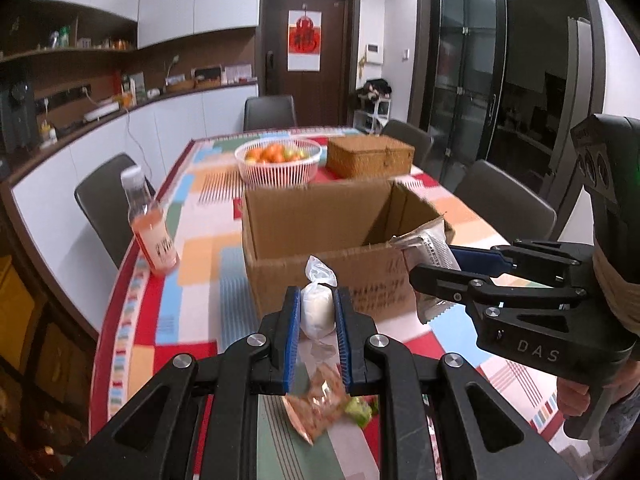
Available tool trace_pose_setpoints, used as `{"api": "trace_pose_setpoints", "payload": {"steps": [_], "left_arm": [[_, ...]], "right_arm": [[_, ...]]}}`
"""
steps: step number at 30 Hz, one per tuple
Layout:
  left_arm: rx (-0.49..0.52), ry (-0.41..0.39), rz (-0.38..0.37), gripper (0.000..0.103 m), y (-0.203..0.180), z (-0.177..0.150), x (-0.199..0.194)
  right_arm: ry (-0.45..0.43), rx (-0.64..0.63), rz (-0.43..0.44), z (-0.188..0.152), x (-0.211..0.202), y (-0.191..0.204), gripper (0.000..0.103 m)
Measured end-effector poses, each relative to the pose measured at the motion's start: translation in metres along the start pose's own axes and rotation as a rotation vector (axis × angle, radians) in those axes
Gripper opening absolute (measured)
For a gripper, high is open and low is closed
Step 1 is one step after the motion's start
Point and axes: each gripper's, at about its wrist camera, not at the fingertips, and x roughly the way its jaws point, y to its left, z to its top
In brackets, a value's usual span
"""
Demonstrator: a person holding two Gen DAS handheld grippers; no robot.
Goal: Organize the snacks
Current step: 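Carry the white candy and bread packet into the box and open both tools, then move both tools back over the remaining snacks on the table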
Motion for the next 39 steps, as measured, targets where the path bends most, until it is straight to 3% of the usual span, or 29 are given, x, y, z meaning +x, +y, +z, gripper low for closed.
{"api": "trace_pose_setpoints", "payload": {"steps": [13,27,28,30,31,32,39], "left_arm": [[0.047,-0.084,0.014,0.018,0.003,0.054,0.019],[0.037,0.001,-0.001,0.019,0.015,0.085,0.082],[0.036,0.009,0.004,0.022,0.015,0.086,0.086],[0.018,0.025,0.046,0.046,0.020,0.086,0.092],[0.012,0.016,0.055,0.047,0.021,0.084,0.090],[0.017,0.010,0.059,0.047,0.021,0.082,0.088],[0.074,-0.017,0.055,0.048,0.009,0.061,0.060]], "right_arm": [[-0.094,0.020,-0.008,0.048,0.004,-0.015,0.031],[-0.039,0.009,-0.092,0.082,0.044,-0.042,0.031],[-0.033,0.012,-0.099,0.084,0.049,-0.044,0.031],[-0.010,0.023,-0.136,0.086,0.055,-0.049,0.037],[-0.004,0.043,-0.157,0.086,0.057,-0.052,0.048],[-0.012,0.063,-0.158,0.084,0.055,-0.055,0.052],[-0.042,0.025,-0.127,0.066,0.035,-0.043,0.052]]}}
